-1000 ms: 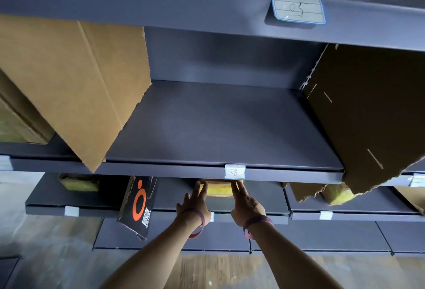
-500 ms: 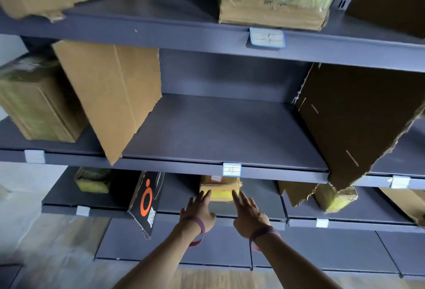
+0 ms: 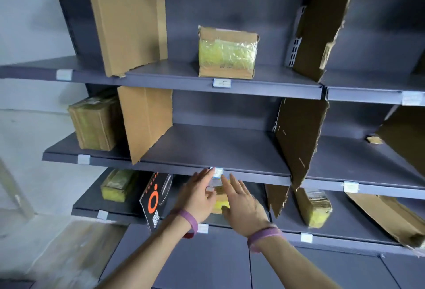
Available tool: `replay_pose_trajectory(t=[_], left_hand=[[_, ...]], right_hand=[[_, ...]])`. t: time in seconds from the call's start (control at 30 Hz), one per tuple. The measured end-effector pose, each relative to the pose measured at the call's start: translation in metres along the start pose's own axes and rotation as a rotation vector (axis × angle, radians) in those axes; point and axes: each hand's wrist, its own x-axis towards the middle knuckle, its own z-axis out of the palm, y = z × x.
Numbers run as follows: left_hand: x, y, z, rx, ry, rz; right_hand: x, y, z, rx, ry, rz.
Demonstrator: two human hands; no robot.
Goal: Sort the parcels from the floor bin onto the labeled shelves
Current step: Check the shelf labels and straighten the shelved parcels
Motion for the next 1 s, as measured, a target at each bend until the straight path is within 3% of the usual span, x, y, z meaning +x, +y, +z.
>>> replay_pose_trajectory(t=[0.27,0.47,1.0], left_hand=[[0.024,0.063,-0.089,0.163,0.137,0.120],[0.053,0.076,-0.124,0.228,0.193,0.177],[0.176,0.055,-0.128,0.525,0.231,0.237]], right_hand=[[-0.013,-0.020,-0.110,-0.082,0.250,-0.110],[0.007,-0.016,-0.168,-0.140,0.329,-0.091],[0.109,0.003,-0.207,-0.336,0.390,-0.042]])
